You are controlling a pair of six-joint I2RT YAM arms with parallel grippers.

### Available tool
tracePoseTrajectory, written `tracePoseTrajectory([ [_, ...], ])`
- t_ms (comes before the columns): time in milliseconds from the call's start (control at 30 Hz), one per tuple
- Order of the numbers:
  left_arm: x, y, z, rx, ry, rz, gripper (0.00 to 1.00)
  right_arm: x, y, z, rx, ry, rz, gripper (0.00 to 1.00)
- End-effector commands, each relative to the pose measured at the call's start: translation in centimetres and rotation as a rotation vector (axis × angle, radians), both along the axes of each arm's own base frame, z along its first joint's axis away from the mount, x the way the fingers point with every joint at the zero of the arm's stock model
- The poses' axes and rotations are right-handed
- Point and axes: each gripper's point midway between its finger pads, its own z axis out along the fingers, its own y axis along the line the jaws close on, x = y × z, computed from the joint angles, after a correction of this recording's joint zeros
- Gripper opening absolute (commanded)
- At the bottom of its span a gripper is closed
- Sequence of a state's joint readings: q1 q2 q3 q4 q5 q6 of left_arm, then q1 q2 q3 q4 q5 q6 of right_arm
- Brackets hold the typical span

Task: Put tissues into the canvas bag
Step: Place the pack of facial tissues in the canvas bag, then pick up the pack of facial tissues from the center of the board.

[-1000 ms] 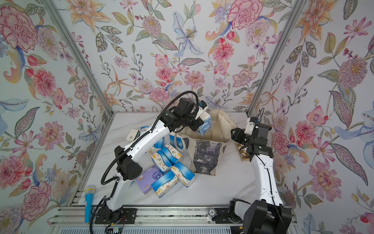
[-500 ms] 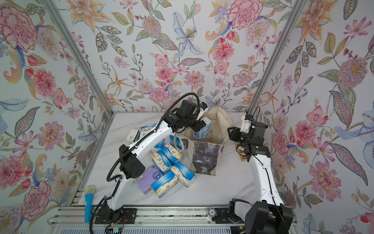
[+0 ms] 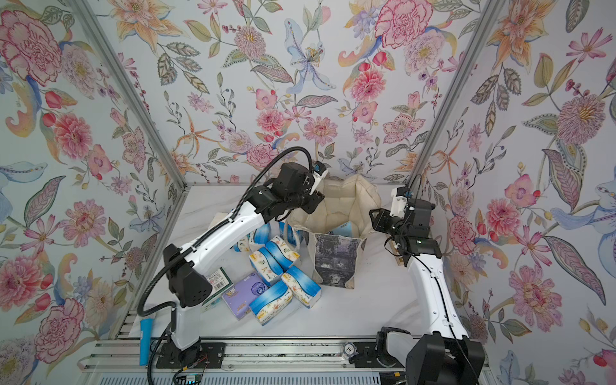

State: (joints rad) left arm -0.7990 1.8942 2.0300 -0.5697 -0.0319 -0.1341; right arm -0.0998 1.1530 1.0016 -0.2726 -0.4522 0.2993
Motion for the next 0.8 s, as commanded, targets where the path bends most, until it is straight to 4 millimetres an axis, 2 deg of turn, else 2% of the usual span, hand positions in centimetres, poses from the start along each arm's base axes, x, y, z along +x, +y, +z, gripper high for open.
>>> tracePoseTrajectory([
  [0,-1.0,6.7,6.2,-0.070,-0.169,0.242,0.53,-0.4,0.4,0.5,-0.029,-0.018,0.018,0.31],
  [133,-2.4,12.7,4.1,-0.021,-0.154,0.401,0.54,-0.4,0.7,0.6,-0.040,-0.021,0.030,0.31],
  [300,-3.3,19.6,-1.0,0.037,-0.036,0.548,0.52,-0.5,1.2,0.7,-0.044,-0.024,0.044,0.32],
  [500,-4.3,27.6,-5.1,-0.054,0.064,0.705,0.54,-0.5,1.7,0.6,-0.050,-0.024,0.055,0.33],
  [600,-4.4,29.7,-6.5,-0.110,0.097,0.731,0.58,-0.5,1.8,0.8,-0.052,-0.028,0.059,0.34],
  [767,-4.1,31.2,-9.4,-0.082,0.175,0.748,0.67,-0.7,1.9,1.0,-0.052,-0.034,0.061,0.35],
])
